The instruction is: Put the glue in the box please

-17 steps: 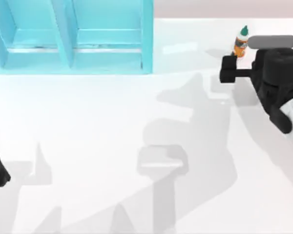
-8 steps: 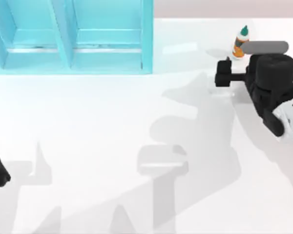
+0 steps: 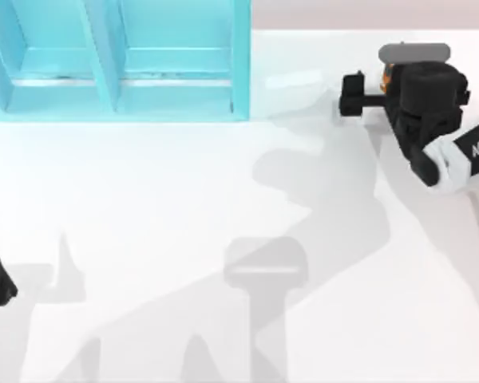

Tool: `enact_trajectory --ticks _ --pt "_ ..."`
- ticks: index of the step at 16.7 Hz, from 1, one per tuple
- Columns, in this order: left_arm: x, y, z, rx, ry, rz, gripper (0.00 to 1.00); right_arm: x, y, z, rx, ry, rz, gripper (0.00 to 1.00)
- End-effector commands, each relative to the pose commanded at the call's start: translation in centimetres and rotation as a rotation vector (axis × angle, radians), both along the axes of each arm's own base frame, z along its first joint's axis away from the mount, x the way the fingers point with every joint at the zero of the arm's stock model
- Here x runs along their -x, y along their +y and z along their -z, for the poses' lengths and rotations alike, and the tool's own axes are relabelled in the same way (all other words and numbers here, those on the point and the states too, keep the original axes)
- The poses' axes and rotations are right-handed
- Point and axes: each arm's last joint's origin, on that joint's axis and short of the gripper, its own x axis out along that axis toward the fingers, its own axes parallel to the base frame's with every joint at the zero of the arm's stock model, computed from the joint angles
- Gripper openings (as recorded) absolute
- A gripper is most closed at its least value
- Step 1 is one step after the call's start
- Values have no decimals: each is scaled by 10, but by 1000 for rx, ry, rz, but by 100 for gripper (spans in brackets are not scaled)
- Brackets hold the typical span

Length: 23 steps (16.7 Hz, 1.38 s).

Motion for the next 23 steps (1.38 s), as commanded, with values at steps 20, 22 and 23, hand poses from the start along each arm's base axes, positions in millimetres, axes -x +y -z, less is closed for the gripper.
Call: enact_trajectory --ticks 20,22,23 --pt "0 0 0 0 0 0 100 -34 -3 12 1 3 0 17" --pt "0 0 0 0 0 0 100 -34 -3 12 1 3 0 2" --pt "0 0 0 0 0 0 100 -34 -3 12 1 3 0 0"
